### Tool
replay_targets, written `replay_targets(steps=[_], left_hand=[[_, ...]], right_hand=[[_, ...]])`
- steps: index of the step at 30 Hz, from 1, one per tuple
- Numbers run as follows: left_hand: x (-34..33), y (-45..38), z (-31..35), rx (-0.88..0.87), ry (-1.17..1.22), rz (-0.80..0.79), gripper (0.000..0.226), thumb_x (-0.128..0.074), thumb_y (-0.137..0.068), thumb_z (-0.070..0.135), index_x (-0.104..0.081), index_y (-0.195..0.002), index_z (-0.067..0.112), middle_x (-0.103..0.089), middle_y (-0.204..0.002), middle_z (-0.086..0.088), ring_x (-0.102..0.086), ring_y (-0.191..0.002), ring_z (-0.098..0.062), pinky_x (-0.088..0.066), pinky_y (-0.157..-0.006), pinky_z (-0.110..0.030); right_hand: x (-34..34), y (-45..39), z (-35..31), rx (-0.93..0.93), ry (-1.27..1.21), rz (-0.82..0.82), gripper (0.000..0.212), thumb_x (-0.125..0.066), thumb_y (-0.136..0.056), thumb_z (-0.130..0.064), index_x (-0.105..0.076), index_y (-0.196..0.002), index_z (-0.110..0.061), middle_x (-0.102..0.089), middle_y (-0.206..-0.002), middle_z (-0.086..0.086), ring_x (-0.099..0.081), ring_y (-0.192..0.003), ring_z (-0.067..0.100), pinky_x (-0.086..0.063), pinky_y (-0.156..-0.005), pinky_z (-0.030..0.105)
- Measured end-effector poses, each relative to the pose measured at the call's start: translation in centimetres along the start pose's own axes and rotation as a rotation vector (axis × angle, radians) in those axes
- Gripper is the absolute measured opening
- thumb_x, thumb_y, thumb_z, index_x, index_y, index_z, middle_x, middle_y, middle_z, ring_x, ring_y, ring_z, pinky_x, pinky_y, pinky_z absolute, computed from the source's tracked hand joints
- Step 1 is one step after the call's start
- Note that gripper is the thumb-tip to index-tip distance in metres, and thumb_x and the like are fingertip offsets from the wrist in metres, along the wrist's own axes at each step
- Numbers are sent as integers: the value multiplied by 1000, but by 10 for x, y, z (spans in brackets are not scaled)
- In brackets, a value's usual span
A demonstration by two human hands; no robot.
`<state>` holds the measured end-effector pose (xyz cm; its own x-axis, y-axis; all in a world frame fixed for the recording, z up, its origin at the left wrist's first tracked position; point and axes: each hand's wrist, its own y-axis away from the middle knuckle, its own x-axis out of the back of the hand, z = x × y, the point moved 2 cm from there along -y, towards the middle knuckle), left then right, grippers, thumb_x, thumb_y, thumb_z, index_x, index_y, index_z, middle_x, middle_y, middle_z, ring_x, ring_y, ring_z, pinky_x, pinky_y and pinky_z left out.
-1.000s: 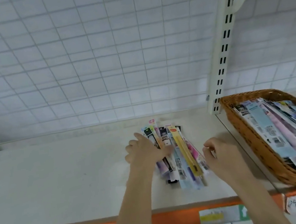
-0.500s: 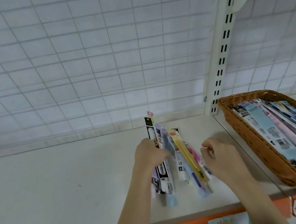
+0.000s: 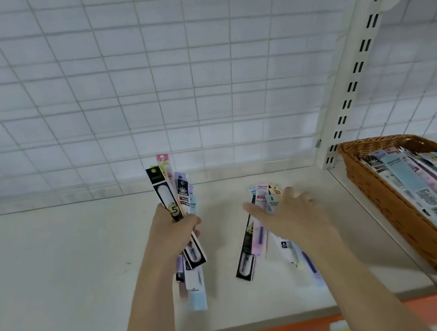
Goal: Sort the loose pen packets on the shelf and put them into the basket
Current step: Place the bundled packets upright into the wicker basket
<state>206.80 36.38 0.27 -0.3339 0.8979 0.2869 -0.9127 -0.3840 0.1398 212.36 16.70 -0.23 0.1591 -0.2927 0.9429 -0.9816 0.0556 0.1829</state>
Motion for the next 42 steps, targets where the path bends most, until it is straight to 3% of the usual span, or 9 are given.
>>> replay_targets(steps=[6,9,13,16,20,25,31,37,42], left_hand=[[10,7,1,-37,62,-13,8,-51,-88,-2,-53,-88,6,-53,-83,-14,-52,-67,-20,-46,-43,-8],[13,6,1,-63,64,-39,9,-50,-89,-1,-52,-90,8,-52,-83,-14,-52,-72,-22,-48,-45,-9],[12,5,1,-49,66,-67,11,-52,-89,3,-53,-99,5,-55,-85,-14,-55,-67,-21,-49,-46,-12],[12,5,2,-66,40,-88,7,-52,-88,3,-51,-91,9,-54,-83,-14,-56,-64,-20,-49,-53,-18],[14,5,2,-84,47,-107,10,-52,-86,1,-51,-87,11,-53,-79,-14,-55,-62,-22,-49,-56,-25],[17,7,2,-67,107,-93,8,-54,-86,1,-52,-82,9,-56,-77,-15,-59,-61,-22,-50,-61,-30],[16,11,12,-92,227,-9,18,-54,-90,3,-56,-91,21,-63,-84,-6,-62,-67,-20,-48,-58,-26],[-5,17,25,-98,225,41,21,-54,-89,1,-54,-108,11,-61,-86,-8,-61,-66,-18,-49,-58,-28],[-55,37,52,-145,189,1,20,-51,-91,0,-54,-90,21,-61,-82,-9,-59,-67,-21,-47,-57,-27]], right_hand=[[-13,-8,-24,-42,122,-90,91,-61,-71,-62,-25,-133,-5,-31,-130,19,-32,-123,34,-40,-93,43],[-11,-16,-23,-45,76,-135,74,-62,-76,-38,-25,-130,-4,-37,-126,19,-37,-121,33,-41,-93,39],[-7,-20,-16,-53,26,-144,55,-63,-73,-22,-35,-115,-3,-49,-102,11,-52,-104,29,-42,-74,29],[-6,-20,-12,-50,14,-103,37,-60,-75,-14,-45,-107,-3,-41,-73,0,-51,-83,25,-39,-68,26],[-1,-11,-12,-36,58,-65,13,-55,-81,-13,-50,-94,-11,-45,-72,0,-49,-80,26,-39,-69,25],[5,-4,-10,27,46,-57,23,-49,-86,-18,-53,-106,-8,-50,-88,3,-48,-82,25,-38,-69,26],[47,-4,-13,235,-316,46,12,-44,-92,-20,-45,-100,-11,-62,-87,8,-64,-74,18,-42,-53,26],[118,-2,6,371,-655,216,51,-47,-95,-17,-22,-138,-27,-61,-99,1,-61,-59,7,-47,-49,16],[169,-6,70,349,-694,315,33,-51,-90,-17,-37,-118,-27,-61,-94,3,-60,-57,10,-49,-52,27]])
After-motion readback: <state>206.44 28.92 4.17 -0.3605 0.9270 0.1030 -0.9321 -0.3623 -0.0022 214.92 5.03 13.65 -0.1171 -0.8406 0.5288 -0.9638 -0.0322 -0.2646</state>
